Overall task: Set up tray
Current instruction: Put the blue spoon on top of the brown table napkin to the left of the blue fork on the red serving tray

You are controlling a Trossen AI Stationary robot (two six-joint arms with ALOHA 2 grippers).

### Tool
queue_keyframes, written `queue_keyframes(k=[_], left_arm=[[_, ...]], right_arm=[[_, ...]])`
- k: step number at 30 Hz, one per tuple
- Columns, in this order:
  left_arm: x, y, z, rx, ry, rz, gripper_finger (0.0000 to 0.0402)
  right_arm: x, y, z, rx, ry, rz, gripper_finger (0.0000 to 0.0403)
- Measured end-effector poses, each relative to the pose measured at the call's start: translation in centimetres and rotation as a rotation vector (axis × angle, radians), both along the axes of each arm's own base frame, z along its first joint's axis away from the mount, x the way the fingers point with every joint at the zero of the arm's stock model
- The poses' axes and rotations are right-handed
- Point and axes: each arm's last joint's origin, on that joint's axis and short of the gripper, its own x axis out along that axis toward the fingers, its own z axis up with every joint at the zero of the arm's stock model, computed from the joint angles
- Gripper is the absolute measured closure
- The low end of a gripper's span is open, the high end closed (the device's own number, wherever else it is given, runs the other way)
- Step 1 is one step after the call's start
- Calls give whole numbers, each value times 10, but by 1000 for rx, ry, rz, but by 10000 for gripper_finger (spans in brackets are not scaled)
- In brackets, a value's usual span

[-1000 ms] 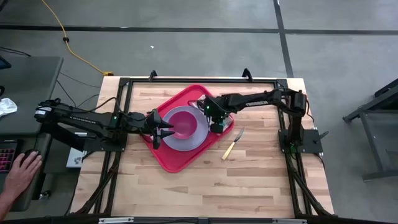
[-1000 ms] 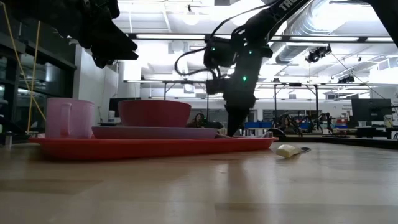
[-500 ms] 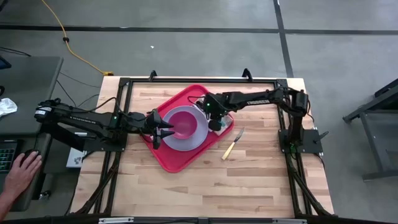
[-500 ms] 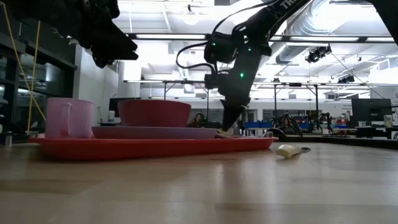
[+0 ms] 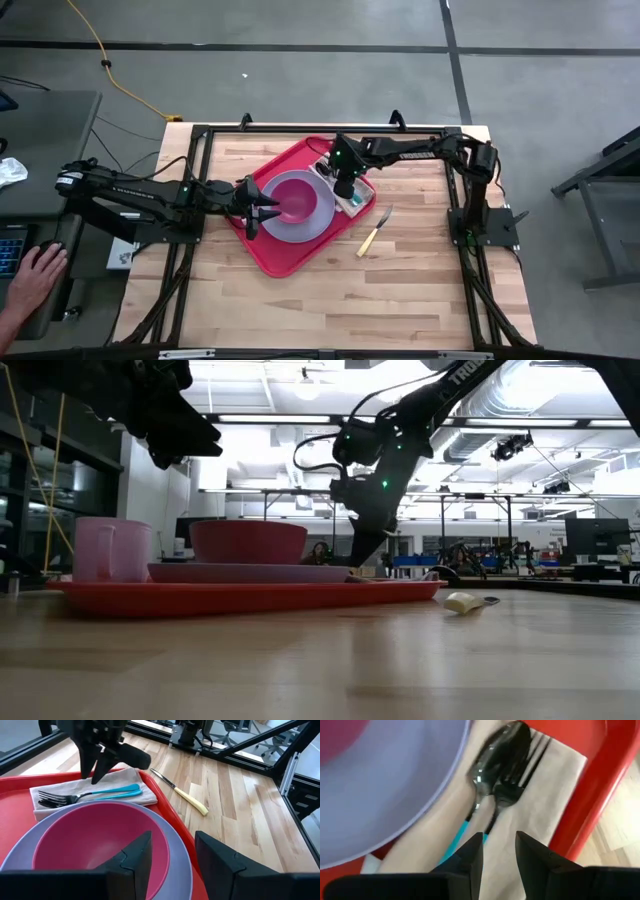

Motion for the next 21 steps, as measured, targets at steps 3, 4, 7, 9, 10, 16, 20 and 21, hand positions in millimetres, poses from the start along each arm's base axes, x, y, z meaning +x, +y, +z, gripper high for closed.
queue_keyframes(k=[3,4,7,9,10,16,20,21], left_arm=[[0,0,0,0,0,0,222],[0,0,0,0,0,0,222],[0,0,0,1,2,1,222],[0,0,-1,2,8,2,222],[0,0,-1,2,7,4,222],[0,0,-1,3,7,5,222],[0,0,-1,4,7,8,222],[0,0,-1,4,7,8,222]], right_arm=[[0,-3,-4,-4,13,11,307],[1,-3,-5,-1,12,17,306],[1,-1,-6,9,8,27,303],[3,1,-6,9,-2,36,303],[4,2,-6,5,1,38,304],[6,8,-6,28,-12,68,304],[7,9,-6,57,-23,77,304],[6,8,-6,57,-22,75,304]])
